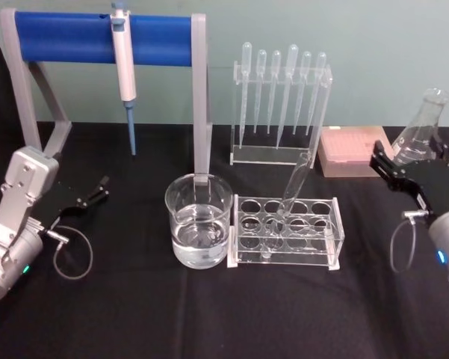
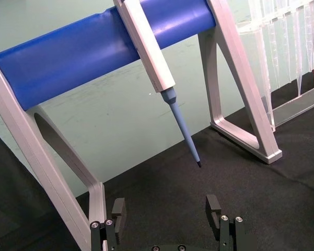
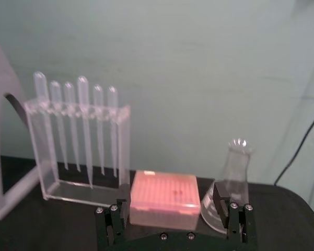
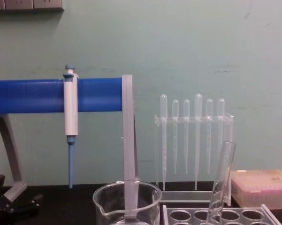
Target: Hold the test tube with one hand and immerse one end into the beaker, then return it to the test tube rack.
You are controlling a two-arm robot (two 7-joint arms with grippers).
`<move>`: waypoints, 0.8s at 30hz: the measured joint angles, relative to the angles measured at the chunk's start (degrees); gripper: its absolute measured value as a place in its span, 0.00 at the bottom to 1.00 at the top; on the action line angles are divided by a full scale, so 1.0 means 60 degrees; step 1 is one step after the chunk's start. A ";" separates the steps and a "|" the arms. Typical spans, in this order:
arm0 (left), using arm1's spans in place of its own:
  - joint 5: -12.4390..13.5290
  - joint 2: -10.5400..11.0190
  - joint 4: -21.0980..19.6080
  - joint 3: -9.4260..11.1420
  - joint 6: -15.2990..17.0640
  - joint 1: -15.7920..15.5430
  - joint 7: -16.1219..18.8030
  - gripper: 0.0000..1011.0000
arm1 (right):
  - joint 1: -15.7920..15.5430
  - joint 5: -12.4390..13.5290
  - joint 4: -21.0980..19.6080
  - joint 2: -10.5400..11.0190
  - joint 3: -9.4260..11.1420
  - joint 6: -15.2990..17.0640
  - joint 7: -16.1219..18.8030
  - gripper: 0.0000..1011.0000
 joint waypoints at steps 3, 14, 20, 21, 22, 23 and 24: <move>0.0000 0.0001 0.0000 0.0000 0.0000 0.0000 0.0000 0.99 | -0.0002 -0.0142 0.0305 -0.0114 0.0051 -0.0074 -0.0015 0.99; 0.0000 0.0001 0.0000 0.0000 0.0000 0.0001 0.0000 0.99 | 0.0012 -0.0324 0.0584 -0.0359 0.0202 -0.0280 0.0143 0.99; 0.0000 0.0001 0.0000 -0.0001 0.0000 0.0000 0.0000 0.99 | 0.0012 -0.0329 0.0591 -0.0352 0.0192 -0.0279 0.0139 0.99; 0.0000 0.0001 0.0000 -0.0001 0.0000 0.0000 0.0000 0.99 | 0.0012 -0.0330 0.0593 -0.0351 0.0191 -0.0278 0.0139 0.99; 0.0000 0.0000 0.0000 -0.0001 0.0000 0.0000 -0.0001 0.99 | 0.0013 -0.0330 0.0595 -0.0351 0.0189 -0.0277 0.0139 0.99; 0.0000 0.0000 0.0000 0.0000 0.0000 0.0001 0.0000 0.99 | 0.0013 -0.0332 0.0597 -0.0350 0.0188 -0.0276 0.0139 0.99; 0.0000 0.0001 0.0000 0.0000 0.0000 0.0000 0.0000 0.99 | 0.0014 -0.0332 0.0598 -0.0350 0.0187 -0.0275 0.0139 0.99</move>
